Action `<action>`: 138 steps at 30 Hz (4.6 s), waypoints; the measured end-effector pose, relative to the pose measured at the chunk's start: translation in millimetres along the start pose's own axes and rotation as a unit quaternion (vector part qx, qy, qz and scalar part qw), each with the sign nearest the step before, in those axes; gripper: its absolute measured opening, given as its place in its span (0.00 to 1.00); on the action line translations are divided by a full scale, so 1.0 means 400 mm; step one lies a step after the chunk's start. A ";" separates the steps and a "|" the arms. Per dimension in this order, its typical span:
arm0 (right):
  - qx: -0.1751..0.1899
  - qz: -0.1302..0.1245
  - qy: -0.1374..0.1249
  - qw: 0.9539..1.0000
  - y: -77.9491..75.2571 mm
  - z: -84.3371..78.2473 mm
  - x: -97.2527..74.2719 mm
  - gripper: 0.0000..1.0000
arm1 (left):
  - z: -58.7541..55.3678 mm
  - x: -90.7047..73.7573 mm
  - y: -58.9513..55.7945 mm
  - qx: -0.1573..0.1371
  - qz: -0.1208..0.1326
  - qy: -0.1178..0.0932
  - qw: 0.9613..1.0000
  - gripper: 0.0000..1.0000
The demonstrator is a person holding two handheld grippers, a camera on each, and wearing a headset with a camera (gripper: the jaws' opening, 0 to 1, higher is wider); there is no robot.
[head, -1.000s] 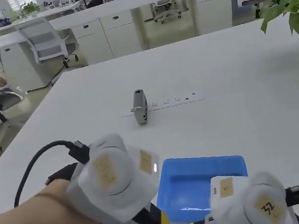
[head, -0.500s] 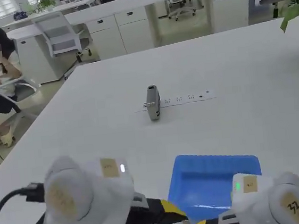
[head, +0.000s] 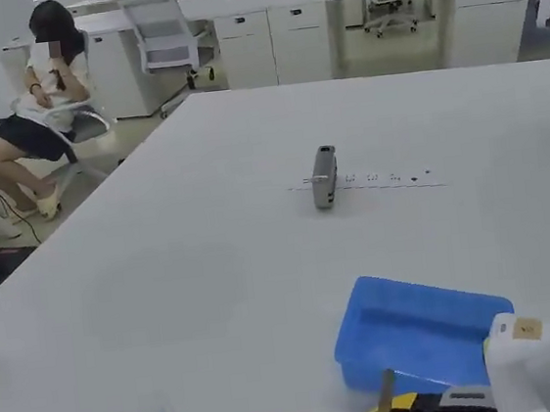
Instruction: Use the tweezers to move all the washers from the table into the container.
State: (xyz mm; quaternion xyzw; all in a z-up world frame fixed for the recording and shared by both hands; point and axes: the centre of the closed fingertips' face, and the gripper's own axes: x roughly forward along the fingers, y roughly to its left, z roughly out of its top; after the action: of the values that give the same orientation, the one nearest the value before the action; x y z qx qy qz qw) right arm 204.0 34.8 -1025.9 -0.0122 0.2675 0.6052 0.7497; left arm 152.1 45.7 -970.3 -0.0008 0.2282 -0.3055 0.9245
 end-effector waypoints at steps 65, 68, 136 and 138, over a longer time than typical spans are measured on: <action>0.050 -0.244 -0.061 0.967 -0.335 0.034 -0.193 0.03 | 0.120 -0.047 0.087 -0.016 0.091 -0.184 0.979 0.72; 0.047 -0.239 -0.062 0.968 -0.327 0.036 -0.191 0.03 | 0.135 -0.057 0.086 -0.014 0.094 -0.202 0.975 0.75; 0.000 -0.088 -0.015 0.996 -0.051 -0.023 -0.069 0.03 | 0.117 -0.046 0.081 -0.005 0.095 -0.174 0.980 0.72; -0.015 -0.090 -0.012 0.996 -0.050 -0.023 -0.069 0.03 | 0.116 -0.046 0.081 -0.004 0.095 -0.172 0.980 0.72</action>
State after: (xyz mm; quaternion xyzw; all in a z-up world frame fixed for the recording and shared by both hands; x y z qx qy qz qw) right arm 215.2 1.3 -1028.2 -0.0400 0.2477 0.5393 0.8039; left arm 177.0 75.9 -925.4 -0.0350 0.0657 -0.2104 0.9748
